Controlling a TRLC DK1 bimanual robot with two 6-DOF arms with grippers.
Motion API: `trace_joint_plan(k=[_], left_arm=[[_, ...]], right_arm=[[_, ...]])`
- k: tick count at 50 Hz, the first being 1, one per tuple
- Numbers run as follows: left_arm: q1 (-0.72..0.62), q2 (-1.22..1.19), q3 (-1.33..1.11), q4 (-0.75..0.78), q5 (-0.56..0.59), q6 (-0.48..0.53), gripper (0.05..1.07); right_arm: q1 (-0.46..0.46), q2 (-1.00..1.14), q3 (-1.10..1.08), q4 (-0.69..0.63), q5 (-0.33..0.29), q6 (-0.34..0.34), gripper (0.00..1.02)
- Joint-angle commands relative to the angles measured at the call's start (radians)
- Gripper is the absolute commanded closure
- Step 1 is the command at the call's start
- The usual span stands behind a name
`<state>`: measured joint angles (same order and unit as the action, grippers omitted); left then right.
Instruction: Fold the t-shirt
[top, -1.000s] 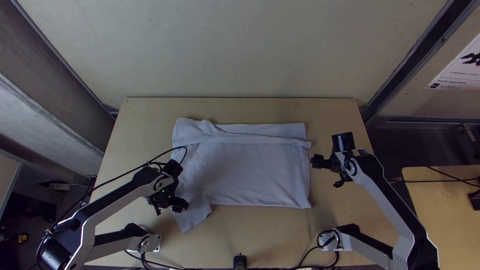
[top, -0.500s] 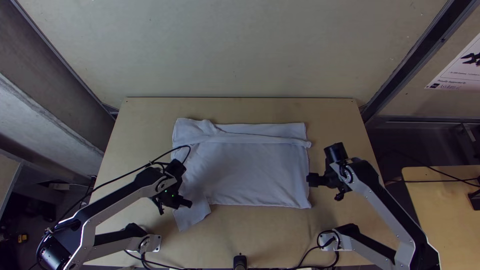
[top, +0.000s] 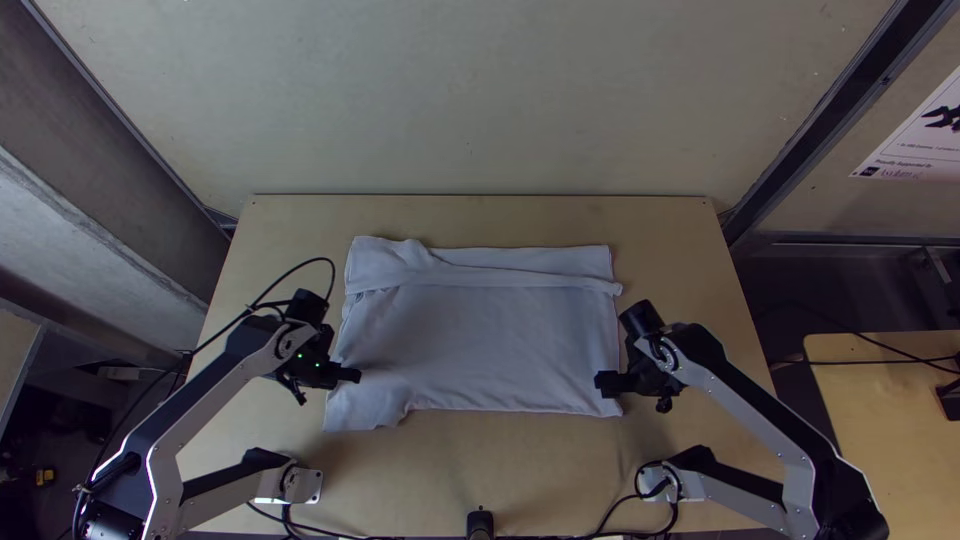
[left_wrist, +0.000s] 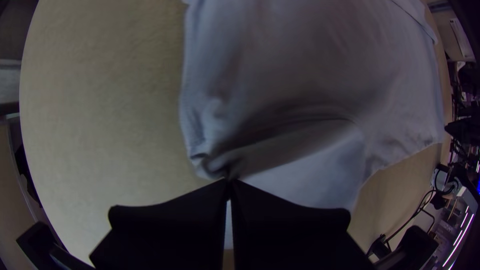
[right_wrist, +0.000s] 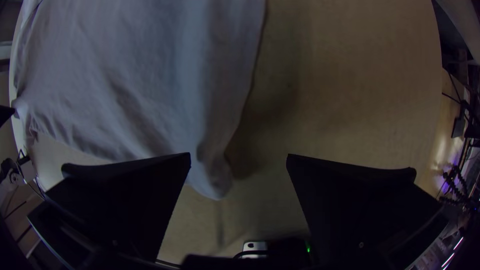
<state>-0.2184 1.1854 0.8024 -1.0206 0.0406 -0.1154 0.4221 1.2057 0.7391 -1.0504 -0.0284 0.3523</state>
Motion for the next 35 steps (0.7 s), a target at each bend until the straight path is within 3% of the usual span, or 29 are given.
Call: trace_joint_plan(k=[1, 7, 12, 15, 25, 29, 35], left_arm=[[0.048, -0.023, 0.008, -0.033, 0.001, 0.062, 1.04], [0.079, -0.027, 0.004, -0.036, 0.001, 0.082, 1.04], [0.097, -0.032, 0.006, -0.038, -0.001, 0.092, 1.04], [0.100, -0.033, 0.004, -0.038, -0.001, 0.094, 1.04], [0.113, -0.036, 0.003, -0.038, -0.001, 0.100, 1.04], [0.122, -0.036, 0.004, -0.038, -0.001, 0.105, 1.04], [0.126, -0.035, 0.006, -0.036, -0.001, 0.106, 1.04]], right_arm=[[0.041, 0.022, -0.037, -0.013, -0.015, 0.043, 0.16], [0.080, 0.045, -0.063, -0.017, -0.030, 0.054, 0.17], [0.089, 0.051, -0.066, -0.017, -0.033, 0.056, 0.40], [0.089, 0.054, -0.064, -0.013, -0.034, 0.056, 0.47], [0.104, 0.124, -0.064, -0.014, -0.074, 0.056, 0.49], [0.130, 0.127, -0.058, -0.011, -0.080, 0.051, 0.68], [0.155, 0.124, -0.056, 0.000, -0.082, 0.048, 0.80]])
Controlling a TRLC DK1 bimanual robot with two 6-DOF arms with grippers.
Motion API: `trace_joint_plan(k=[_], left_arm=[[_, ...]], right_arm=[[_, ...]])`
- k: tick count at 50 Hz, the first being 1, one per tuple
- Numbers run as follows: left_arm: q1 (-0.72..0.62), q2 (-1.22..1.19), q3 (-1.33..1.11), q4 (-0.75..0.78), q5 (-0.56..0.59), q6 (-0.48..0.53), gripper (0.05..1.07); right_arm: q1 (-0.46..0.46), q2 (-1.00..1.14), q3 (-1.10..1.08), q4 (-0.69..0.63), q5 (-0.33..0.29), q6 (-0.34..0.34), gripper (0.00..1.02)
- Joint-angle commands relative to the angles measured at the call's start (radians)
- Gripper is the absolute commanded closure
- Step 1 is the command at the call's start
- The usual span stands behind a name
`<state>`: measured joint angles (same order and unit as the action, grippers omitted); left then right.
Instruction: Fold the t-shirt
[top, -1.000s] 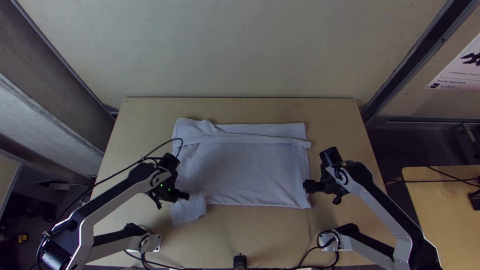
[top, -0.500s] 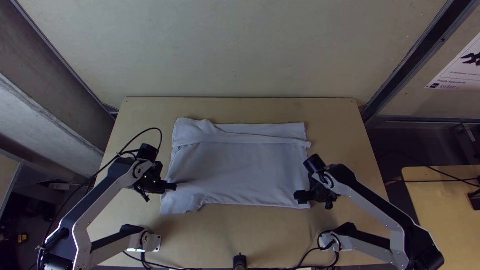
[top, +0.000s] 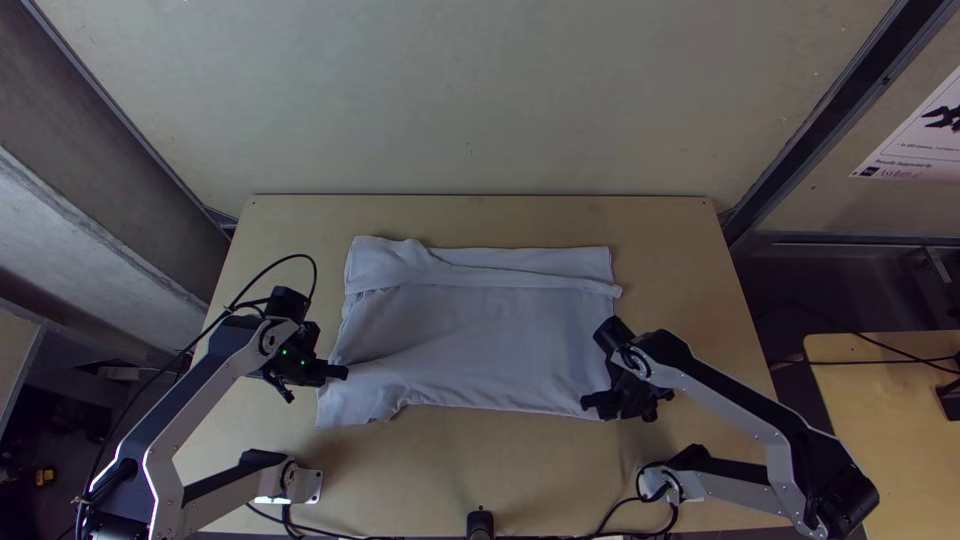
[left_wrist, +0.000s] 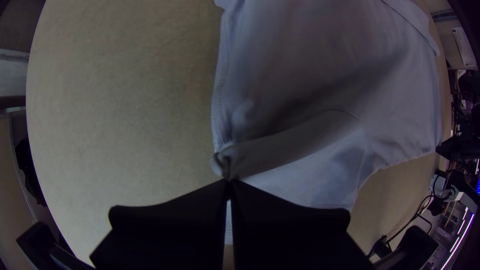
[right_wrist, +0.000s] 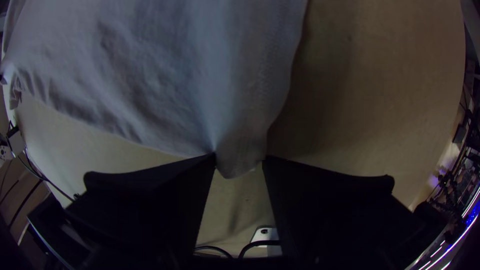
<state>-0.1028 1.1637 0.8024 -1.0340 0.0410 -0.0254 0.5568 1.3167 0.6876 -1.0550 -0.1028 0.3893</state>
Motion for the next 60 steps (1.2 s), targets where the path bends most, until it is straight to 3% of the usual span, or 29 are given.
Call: trace_joint_plan(k=[1, 7, 15, 30, 60], left_arm=[[0.011, -0.013, 0.006, -0.023, 0.000, 0.016, 1.04], [0.012, -0.013, 0.008, -0.023, 0.000, 0.013, 1.04], [0.017, -0.036, 0.032, -0.029, 0.000, 0.010, 1.04], [0.054, -0.056, 0.118, -0.057, 0.045, 0.012, 1.04], [0.103, 0.113, 0.366, 0.022, 0.068, 0.022, 1.04]], right_arm=[[0.023, 0.012, -0.007, 0.009, -0.008, 0.006, 0.82], [0.028, -0.031, -0.002, 0.035, -0.005, -0.006, 1.00], [-0.003, -0.102, 0.027, 0.038, -0.002, -0.017, 1.00], [-0.161, -0.125, 0.076, 0.010, 0.034, -0.135, 1.00], [-0.314, -0.010, 0.323, 0.033, 0.069, -0.219, 1.00]])
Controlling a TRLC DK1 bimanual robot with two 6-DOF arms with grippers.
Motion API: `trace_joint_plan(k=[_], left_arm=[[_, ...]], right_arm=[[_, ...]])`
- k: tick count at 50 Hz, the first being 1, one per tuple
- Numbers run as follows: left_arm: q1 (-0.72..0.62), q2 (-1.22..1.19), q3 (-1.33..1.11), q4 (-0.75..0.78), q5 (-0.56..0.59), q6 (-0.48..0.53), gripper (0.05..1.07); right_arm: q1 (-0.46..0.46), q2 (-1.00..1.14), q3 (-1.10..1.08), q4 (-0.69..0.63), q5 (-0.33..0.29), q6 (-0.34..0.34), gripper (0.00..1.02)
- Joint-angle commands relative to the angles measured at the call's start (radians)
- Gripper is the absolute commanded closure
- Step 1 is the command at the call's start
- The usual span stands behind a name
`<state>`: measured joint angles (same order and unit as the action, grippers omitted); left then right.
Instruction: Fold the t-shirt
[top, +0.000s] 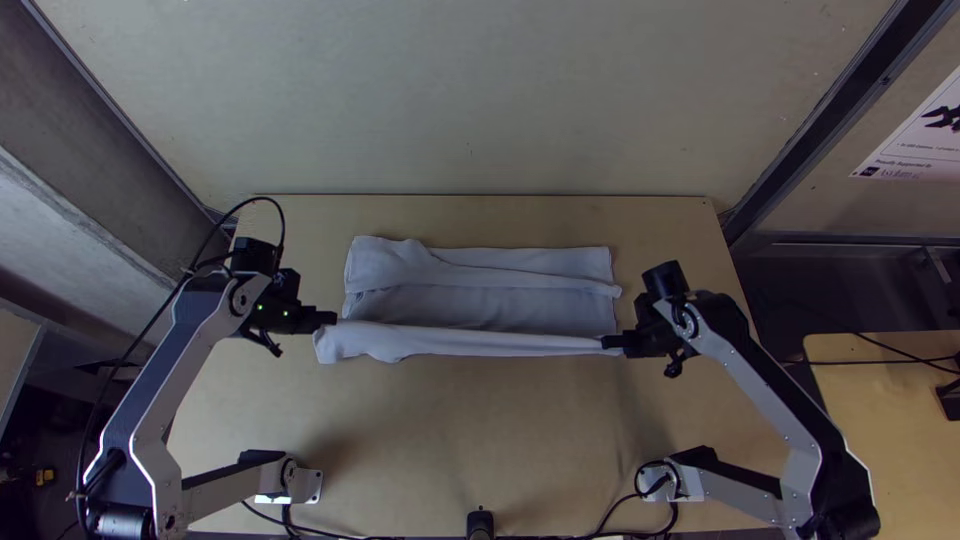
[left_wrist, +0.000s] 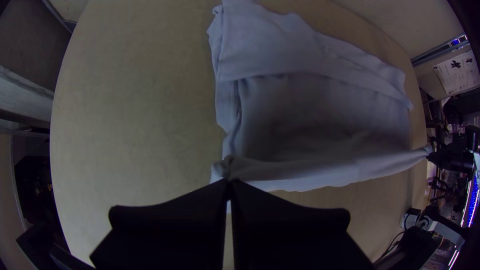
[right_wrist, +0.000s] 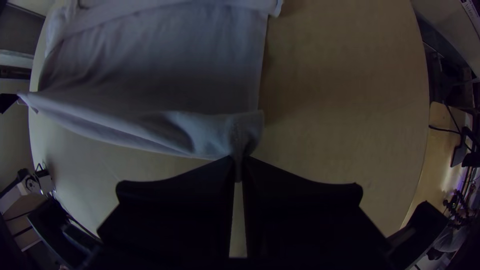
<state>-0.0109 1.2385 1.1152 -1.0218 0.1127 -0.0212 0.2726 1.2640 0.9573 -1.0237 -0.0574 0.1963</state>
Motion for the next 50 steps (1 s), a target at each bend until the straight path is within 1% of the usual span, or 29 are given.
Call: trace_joint_plan(k=[1, 10, 22, 29, 40, 50], left_arm=[[0.011, 0.050, 0.064, 0.014, -0.004, 0.018, 1.04], [0.009, 0.139, 0.146, 0.045, -0.004, 0.017, 1.04], [0.003, 0.265, 0.255, 0.141, -0.005, 0.041, 1.04], [-0.001, 0.342, 0.317, 0.144, -0.007, 0.049, 1.04], [-0.003, 0.438, 0.382, 0.169, -0.011, 0.058, 1.04], [-0.014, 0.530, 0.471, 0.186, -0.016, 0.069, 1.04]], right_arm=[[-0.036, 0.051, 0.064, 0.002, 0.024, -0.029, 1.00], [-0.076, 0.132, 0.152, 0.020, 0.024, -0.055, 1.00], [-0.078, 0.252, 0.270, 0.042, 0.024, -0.058, 1.00], [-0.075, 0.330, 0.345, 0.062, 0.028, -0.060, 1.00], [-0.081, 0.472, 0.483, 0.062, 0.047, -0.061, 1.00], [-0.084, 0.563, 0.564, 0.063, 0.056, -0.064, 1.00]])
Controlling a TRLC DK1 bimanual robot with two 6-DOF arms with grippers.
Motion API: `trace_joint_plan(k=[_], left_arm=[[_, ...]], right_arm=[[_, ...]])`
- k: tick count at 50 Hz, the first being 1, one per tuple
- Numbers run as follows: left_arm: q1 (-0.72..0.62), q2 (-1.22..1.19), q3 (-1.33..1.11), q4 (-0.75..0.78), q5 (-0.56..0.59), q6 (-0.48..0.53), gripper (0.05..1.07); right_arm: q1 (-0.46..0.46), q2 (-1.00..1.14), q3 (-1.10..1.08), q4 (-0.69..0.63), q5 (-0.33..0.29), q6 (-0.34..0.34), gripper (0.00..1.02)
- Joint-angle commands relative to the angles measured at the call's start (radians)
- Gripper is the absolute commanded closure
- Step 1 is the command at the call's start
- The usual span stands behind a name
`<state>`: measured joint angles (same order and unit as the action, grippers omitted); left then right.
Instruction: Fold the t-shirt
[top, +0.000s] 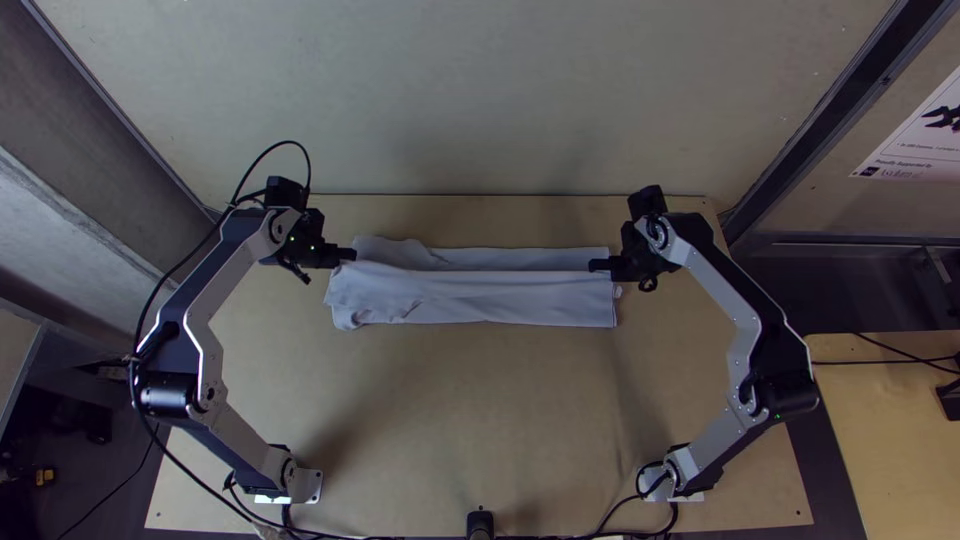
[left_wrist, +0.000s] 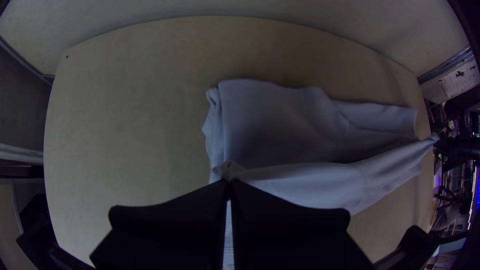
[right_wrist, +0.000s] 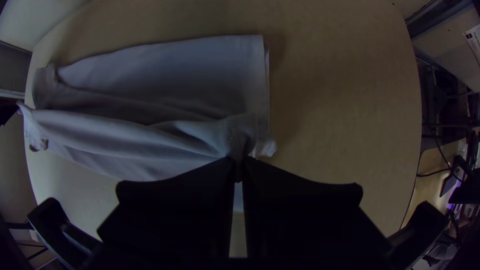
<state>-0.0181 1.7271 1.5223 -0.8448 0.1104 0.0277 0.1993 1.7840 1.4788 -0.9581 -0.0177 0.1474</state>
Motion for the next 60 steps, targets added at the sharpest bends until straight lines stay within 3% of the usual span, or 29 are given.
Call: trace_joint_plan(k=[1, 36, 38, 40, 43, 44, 46, 50, 54, 60], left_arm=[[-0.008, 0.052, 0.072, 0.009, -0.014, 0.023, 1.04], [-0.029, 0.348, 0.194, 0.059, -0.048, 0.029, 1.04], [-0.029, 0.351, 0.191, 0.064, -0.048, 0.023, 0.96], [-0.028, 0.353, 0.187, 0.064, -0.048, 0.020, 0.72], [-0.028, 0.350, 0.182, 0.064, -0.048, 0.003, 0.14], [-0.026, 0.348, 0.184, 0.061, -0.048, -0.008, 0.07], [-0.022, 0.336, 0.184, 0.061, -0.046, -0.020, 0.09], [-0.016, 0.308, 0.184, 0.061, -0.035, -0.051, 0.09], [-0.005, 0.273, 0.184, 0.061, -0.025, -0.069, 0.09], [0.020, 0.216, 0.182, 0.053, 0.009, -0.091, 0.09]], right_arm=[[-0.012, 0.051, 0.048, -0.001, 0.016, -0.016, 1.00], [-0.003, 0.295, 0.127, 0.148, 0.111, -0.034, 1.00], [-0.003, 0.295, 0.123, 0.154, 0.116, -0.035, 1.00], [-0.005, 0.295, 0.120, 0.162, 0.119, -0.034, 0.99], [-0.008, 0.293, 0.115, 0.176, 0.127, -0.034, 0.91], [-0.008, 0.292, 0.113, 0.180, 0.133, -0.034, 0.88], [-0.009, 0.285, 0.106, 0.202, 0.148, -0.040, 0.80], [-0.011, 0.267, 0.094, 0.213, 0.165, -0.054, 0.46], [-0.020, 0.250, 0.083, 0.202, 0.165, -0.051, 0.03], [-0.034, 0.209, 0.080, 0.197, 0.176, -0.048, 0.03]])
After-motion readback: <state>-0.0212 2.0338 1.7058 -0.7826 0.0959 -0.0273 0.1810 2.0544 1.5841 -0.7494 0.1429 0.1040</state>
